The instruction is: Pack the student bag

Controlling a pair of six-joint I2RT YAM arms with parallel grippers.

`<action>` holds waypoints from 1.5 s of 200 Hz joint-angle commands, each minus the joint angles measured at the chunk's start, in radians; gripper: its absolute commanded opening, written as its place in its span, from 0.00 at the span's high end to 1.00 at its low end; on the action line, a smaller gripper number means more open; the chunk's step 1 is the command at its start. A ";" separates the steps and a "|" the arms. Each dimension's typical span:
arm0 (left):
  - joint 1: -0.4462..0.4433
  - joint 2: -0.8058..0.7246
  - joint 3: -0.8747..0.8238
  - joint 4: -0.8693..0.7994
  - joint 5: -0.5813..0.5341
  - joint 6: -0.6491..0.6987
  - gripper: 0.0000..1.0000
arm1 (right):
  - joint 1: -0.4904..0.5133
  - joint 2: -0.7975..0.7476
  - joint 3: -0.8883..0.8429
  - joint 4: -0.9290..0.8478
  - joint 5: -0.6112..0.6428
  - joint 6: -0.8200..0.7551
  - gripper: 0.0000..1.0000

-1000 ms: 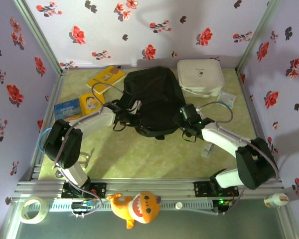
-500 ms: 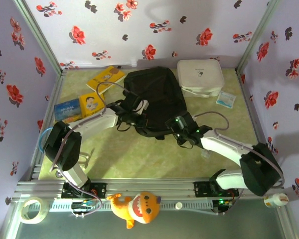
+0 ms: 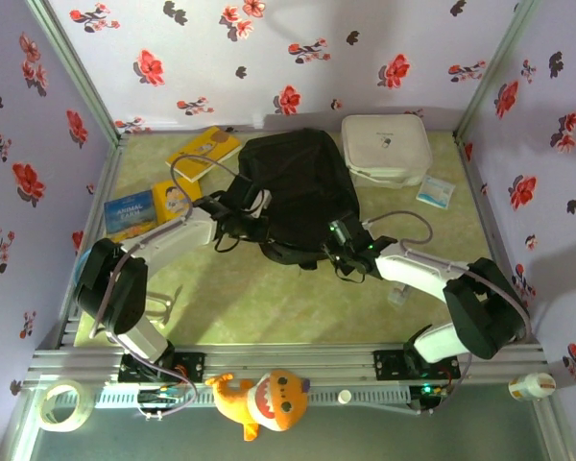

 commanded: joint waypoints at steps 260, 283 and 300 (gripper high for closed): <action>0.231 0.255 0.314 0.005 -0.141 -0.050 0.65 | -0.012 -0.082 0.075 -0.053 0.063 -0.256 0.32; 0.288 0.146 0.215 0.016 -0.133 -0.102 0.50 | -0.012 -0.089 0.123 -0.084 0.063 -0.358 0.26; 0.357 0.088 0.119 0.044 -0.134 -0.136 0.40 | -0.010 -0.078 0.162 -0.097 0.054 -0.428 0.23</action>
